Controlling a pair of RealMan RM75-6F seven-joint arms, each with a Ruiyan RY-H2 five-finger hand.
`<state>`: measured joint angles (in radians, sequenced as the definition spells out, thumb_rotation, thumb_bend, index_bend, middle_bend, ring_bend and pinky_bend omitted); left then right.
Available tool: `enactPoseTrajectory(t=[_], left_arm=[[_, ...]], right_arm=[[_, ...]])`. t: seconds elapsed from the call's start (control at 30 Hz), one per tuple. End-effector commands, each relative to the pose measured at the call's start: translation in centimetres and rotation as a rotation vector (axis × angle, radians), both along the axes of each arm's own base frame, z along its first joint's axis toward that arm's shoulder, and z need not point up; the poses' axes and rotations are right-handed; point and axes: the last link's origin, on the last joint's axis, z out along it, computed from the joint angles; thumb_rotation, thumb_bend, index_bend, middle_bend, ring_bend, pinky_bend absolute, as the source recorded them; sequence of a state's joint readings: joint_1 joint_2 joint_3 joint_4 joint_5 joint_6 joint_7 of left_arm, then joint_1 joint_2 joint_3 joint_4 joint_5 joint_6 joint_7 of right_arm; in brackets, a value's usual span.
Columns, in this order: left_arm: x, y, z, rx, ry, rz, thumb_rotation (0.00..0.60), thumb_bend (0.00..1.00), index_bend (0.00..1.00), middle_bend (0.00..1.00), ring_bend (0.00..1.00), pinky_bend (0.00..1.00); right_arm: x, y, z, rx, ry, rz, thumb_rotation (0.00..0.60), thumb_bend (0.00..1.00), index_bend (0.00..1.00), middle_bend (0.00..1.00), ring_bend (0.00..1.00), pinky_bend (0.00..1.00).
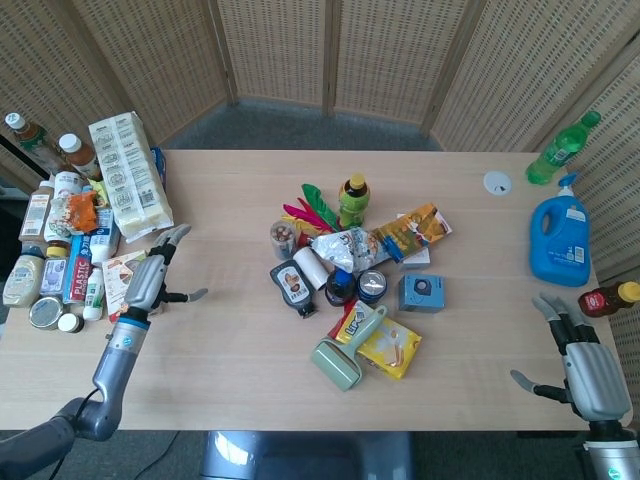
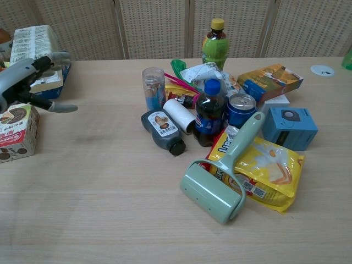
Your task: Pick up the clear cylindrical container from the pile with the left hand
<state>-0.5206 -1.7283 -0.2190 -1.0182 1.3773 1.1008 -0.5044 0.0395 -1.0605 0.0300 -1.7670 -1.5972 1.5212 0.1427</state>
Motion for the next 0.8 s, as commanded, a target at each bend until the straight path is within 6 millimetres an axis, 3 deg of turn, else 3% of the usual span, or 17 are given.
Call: enactPoseTrajectory(t=[0.03, 0.3, 0.8], left_arm=[[1.7, 1.9, -1.2, -0.021, -0.016, 0.027, 0.600, 0.00, 0.00, 0.00, 0.00, 0.00], [4.9, 4.1, -2.5, -0.027, 0.010, 0.021, 0.600, 0.00, 0.00, 0.00, 0.00, 0.00], [9.0, 5.3, -6.8, -0.073, 0.024, 0.001, 0.600, 0.00, 0.00, 0.00, 0.00, 0.00]], right_arm=[[0.0, 0.0, 0.0, -0.002, 0.001, 0.001, 0.600, 0.00, 0.00, 0.00, 0.00, 0.00], [0.0, 0.0, -0.1, 0.004, 0.002, 0.000, 0.600, 0.00, 0.00, 0.00, 0.00, 0.00], [-0.6, -0.4, 0.3, -0.002, -0.018, -0.021, 0.600, 0.00, 0.00, 0.00, 0.00, 0.00]])
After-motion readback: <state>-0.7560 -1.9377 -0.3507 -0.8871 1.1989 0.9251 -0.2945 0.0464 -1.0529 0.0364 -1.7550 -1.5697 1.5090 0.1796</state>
